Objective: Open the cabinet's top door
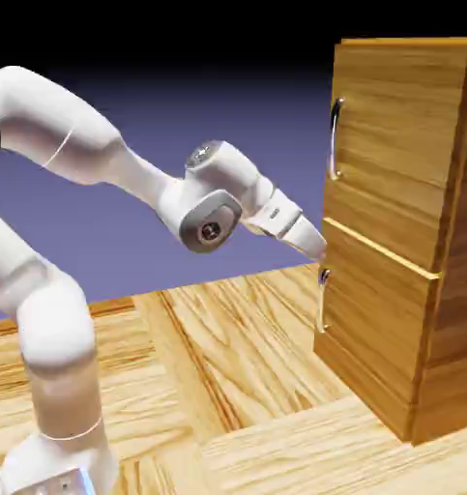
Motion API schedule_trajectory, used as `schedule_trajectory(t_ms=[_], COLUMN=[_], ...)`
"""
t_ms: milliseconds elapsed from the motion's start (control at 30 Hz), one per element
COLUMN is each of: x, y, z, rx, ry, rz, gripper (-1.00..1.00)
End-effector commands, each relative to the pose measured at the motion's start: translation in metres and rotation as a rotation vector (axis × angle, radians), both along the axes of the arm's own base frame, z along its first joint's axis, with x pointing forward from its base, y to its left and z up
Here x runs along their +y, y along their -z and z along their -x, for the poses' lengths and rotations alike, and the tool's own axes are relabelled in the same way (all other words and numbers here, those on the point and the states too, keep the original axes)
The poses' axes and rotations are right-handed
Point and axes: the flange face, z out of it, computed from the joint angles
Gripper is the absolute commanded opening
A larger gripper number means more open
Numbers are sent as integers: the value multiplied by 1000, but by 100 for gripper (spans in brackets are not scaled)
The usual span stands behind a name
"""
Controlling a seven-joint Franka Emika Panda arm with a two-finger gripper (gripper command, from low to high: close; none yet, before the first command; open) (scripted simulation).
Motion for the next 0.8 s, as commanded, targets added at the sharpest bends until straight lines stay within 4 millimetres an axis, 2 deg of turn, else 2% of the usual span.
schedule_trajectory(t_ms=[0,200,367,567,767], x=[-4,-22,-24,-11,17], y=[-10,-69,-110,-148,-172], z=[3,25,48,73,88], rx=[-19,-136,-238,-362,-479], ry=[23,136,200,242,247], rz=[-12,-82,-130,-166,-176], gripper=[0,0,0,0,0])
